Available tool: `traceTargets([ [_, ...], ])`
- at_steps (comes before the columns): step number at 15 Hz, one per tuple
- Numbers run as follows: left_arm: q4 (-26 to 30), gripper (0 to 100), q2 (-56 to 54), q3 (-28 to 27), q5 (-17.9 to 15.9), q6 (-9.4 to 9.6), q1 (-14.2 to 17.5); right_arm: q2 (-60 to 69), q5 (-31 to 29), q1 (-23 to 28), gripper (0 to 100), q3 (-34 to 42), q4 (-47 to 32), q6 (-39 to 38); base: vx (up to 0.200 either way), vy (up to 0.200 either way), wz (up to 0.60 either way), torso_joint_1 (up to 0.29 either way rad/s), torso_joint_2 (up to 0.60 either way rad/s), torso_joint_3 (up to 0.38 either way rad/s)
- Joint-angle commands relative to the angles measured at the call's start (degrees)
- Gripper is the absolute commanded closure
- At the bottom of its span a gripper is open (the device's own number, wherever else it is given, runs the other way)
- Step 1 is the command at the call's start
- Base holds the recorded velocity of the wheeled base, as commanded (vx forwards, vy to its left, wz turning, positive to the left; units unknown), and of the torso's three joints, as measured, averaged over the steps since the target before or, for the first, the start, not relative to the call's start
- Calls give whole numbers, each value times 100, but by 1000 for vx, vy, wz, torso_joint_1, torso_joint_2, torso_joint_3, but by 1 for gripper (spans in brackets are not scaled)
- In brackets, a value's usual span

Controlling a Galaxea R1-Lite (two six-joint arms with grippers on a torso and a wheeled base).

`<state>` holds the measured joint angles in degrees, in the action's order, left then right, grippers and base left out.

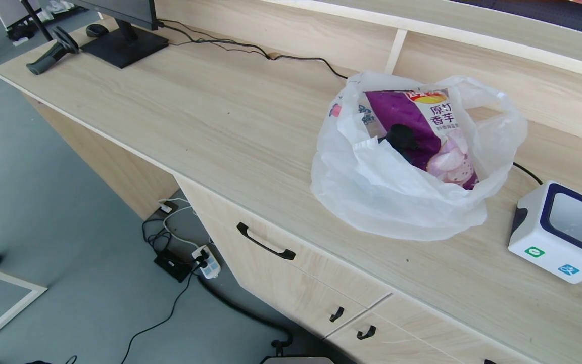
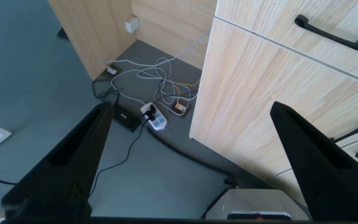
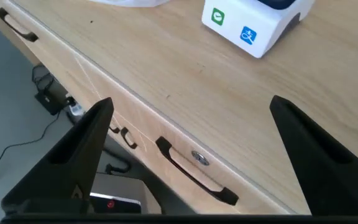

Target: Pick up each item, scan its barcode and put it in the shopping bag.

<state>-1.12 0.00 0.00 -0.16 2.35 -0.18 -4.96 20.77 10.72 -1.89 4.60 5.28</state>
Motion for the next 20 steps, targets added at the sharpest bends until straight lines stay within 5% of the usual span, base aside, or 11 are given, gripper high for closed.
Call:
traceTargets([
  [1,-2,0,9,0,-2,2,1,-110,322,-61,0,189,59,26,0,0,0,0,0,0],
  [7,-2,0,9,0,-2,-7,1,-31,243,-518,0,189,-187,175,0,0,0,0,0,0],
  [10,-11,0,9,0,7,-51,1,-40,-451,-518,0,189,-126,202,0,0,0,0,0,0],
  [14,-11,0,9,0,-2,-42,1,-58,-900,-456,0,189,-152,-651,0,0,0,0,0,0],
  [20,-11,0,9,0,-2,-42,1,-49,-1374,-448,0,189,-161,-62,0,0,0,0,0,0],
])
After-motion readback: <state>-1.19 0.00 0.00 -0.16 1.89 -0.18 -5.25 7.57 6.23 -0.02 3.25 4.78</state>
